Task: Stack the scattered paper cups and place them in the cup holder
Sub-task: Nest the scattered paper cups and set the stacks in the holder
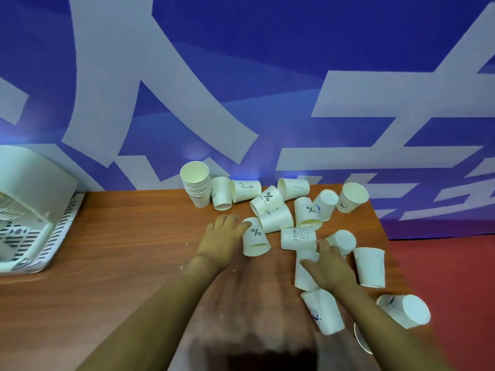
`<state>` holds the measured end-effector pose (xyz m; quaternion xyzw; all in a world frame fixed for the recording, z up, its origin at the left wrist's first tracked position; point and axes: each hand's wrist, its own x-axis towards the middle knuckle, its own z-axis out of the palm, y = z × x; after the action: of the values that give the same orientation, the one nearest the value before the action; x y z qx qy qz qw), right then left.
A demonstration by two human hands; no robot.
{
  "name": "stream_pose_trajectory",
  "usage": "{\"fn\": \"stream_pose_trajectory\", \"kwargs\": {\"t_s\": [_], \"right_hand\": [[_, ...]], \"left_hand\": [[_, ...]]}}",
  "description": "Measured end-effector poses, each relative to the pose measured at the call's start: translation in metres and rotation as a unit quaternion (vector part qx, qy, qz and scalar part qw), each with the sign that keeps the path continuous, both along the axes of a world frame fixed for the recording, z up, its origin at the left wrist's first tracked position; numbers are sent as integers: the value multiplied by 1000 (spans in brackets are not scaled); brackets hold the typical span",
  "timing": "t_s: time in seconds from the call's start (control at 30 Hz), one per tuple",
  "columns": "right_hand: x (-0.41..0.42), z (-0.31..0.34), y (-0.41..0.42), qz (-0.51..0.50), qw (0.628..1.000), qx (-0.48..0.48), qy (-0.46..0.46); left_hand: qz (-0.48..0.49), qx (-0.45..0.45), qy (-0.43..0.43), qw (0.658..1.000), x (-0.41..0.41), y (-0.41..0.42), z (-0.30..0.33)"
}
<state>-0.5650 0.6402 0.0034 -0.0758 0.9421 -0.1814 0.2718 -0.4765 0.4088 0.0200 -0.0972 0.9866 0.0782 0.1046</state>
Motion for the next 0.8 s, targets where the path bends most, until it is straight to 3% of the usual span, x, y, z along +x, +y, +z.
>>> {"fn": "stream_pose_trajectory", "kwargs": {"t_s": [0.43,0.67,0.8], "right_hand": [[-15,-40,-7,-125,984,-117,-47],[-9,-32,-8,-162,969,-171,-69],[-5,-14,0,-173,965,-185,-68]], "left_hand": [[-170,-63,-55,982,-50,19,-64],[-134,-25,-38,990,-30,15,-61],[-4,88,-28,996,-3,15,-35]]}}
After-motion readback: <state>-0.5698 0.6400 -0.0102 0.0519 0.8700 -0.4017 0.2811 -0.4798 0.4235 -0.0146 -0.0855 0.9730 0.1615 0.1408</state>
